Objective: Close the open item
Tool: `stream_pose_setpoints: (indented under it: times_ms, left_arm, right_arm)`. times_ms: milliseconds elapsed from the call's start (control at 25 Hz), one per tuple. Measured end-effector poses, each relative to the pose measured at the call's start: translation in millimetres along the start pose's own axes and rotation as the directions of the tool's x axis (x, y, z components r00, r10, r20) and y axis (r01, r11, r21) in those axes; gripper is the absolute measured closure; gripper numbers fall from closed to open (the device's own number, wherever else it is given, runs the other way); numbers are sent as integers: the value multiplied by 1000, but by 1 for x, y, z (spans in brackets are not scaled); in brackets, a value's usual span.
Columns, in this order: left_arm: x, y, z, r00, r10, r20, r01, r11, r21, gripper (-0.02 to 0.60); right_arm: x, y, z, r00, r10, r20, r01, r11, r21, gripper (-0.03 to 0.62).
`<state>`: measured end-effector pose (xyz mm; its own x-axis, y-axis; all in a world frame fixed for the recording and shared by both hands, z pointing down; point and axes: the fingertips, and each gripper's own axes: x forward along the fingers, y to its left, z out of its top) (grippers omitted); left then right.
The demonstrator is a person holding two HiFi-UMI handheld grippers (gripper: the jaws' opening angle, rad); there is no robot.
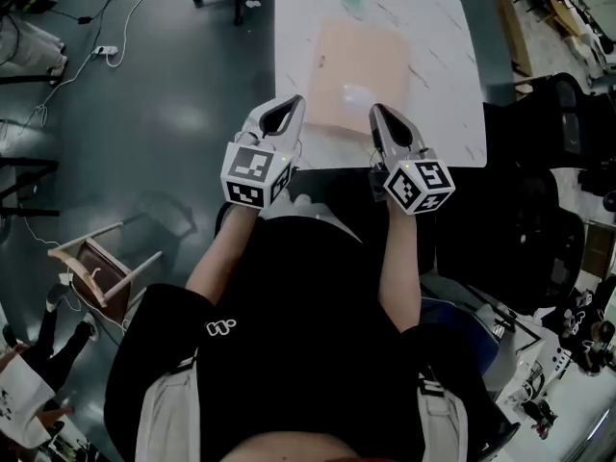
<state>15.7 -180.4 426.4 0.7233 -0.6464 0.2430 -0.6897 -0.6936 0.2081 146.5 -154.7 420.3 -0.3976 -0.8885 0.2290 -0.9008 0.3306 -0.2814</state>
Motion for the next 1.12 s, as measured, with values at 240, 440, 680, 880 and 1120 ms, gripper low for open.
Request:
stream_pose_setpoints:
  times_ms: [240, 440, 680, 880, 1120]
  left_arm:
    - [3, -59, 34, 995, 2, 99, -9, 997, 72, 581]
    - [6, -88, 44, 992, -24, 120, 11, 995, 104, 581]
    - [8, -105, 40, 994, -28, 108, 16, 994, 110, 581]
    - [6, -106, 34, 996, -13, 92, 3, 994, 108, 581]
    - [2, -103, 29, 997, 4, 78, -13, 994, 110, 581]
  right_arm:
    - [-58, 8, 16, 999, -1, 32, 5, 995, -99, 592]
    - [-80, 8, 23, 996, -34, 85, 46, 989, -138, 594]
    - [-93, 2, 26, 994, -46, 101, 60, 988, -140, 594]
    - [-93, 0, 24, 994, -36, 99, 50, 988, -149, 594]
    - [-92, 3, 22, 996, -14, 91, 28, 987, -155, 592]
